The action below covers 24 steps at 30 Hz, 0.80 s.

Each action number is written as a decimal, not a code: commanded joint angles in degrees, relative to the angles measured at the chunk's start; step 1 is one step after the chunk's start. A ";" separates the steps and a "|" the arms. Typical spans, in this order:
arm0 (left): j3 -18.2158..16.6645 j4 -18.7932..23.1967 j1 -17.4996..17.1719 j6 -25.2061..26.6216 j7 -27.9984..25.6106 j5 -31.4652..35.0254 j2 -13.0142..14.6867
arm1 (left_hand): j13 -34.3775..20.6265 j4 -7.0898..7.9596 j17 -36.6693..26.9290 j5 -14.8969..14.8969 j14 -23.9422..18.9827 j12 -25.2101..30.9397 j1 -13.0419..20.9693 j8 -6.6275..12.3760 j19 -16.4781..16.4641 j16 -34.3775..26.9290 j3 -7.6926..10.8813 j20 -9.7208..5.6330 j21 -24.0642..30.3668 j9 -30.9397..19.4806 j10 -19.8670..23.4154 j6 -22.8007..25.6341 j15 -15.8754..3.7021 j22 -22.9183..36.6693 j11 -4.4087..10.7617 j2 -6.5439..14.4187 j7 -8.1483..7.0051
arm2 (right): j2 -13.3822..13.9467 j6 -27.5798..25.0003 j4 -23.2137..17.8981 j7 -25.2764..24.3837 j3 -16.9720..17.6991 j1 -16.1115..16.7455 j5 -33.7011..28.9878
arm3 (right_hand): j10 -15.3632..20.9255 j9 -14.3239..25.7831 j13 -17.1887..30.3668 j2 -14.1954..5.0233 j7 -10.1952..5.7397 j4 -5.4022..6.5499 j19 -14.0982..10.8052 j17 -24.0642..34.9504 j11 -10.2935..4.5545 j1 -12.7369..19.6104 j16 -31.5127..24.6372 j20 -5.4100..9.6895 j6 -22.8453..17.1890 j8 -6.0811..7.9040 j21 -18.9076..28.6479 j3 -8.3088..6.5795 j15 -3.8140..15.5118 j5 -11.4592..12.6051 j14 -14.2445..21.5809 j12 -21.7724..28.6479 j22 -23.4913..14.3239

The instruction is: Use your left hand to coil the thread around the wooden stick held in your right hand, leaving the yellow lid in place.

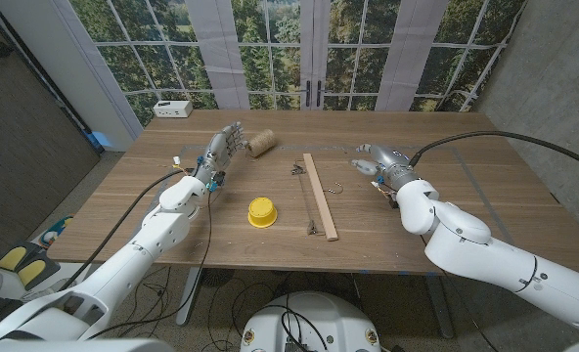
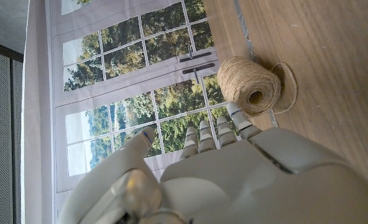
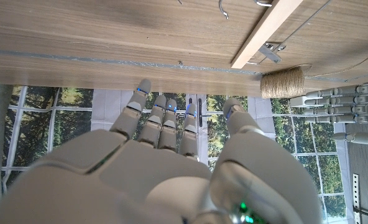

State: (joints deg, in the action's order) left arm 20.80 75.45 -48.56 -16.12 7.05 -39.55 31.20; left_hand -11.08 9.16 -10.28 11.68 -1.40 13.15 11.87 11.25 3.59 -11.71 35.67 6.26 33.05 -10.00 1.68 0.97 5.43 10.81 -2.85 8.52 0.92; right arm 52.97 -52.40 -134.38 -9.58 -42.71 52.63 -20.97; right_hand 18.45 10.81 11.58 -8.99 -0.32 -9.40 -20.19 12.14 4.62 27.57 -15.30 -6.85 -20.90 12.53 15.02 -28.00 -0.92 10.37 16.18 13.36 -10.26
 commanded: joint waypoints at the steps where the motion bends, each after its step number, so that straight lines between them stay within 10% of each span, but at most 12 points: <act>1: -0.22 0.65 -0.78 -0.12 0.82 -0.47 0.61 | -0.17 0.02 -0.09 0.39 -0.19 0.23 -0.63 0.10 -0.01 -0.04 -0.16 0.46 -0.07 -0.31 0.41 0.42 0.27 0.07 -0.12 0.66 -0.16 | -0.18 -5.25 -3.12 3.16 -4.91 -1.31 -5.03 | 0.75 0.13 0.30 0.22 -0.21 -0.19 -0.74 0.14 -0.28 0.93 -0.63 0.07 -0.69 0.19 0.10 -0.17 0.39 0.09 0.76 0.20 -0.20; 24: -0.60 2.07 -2.34 -0.53 1.30 -0.89 1.45 | -0.24 -0.05 -0.09 0.45 0.17 0.09 -0.91 -0.10 -0.02 0.34 -0.11 0.93 -0.21 -0.34 0.46 0.53 -0.02 0.11 0.21 0.75 -0.28 | -1.68 -12.32 -5.24 11.31 -15.54 -6.06 -14.78 | 1.65 0.15 0.31 0.75 -0.09 0.01 -1.26 0.30 -0.30 1.66 -0.96 0.16 -1.75 0.14 -0.04 0.32 0.92 0.02 1.52 0.18 -0.21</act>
State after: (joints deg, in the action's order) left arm 20.39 76.79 -50.17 -16.30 8.28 -40.31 32.31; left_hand -11.07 9.15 -10.27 11.68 -1.39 13.15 11.42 11.25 3.48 -11.43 35.67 6.78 33.05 -9.99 1.84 0.96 5.43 10.80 -2.67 8.38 0.92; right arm 52.15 -61.94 -138.83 -1.38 -53.11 48.70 -31.39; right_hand 19.46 10.80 11.58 -8.45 -0.31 -9.40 -21.00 12.13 4.41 28.53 -15.74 -6.66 -22.12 12.55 15.02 -28.00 0.00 10.37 17.10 13.35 -10.26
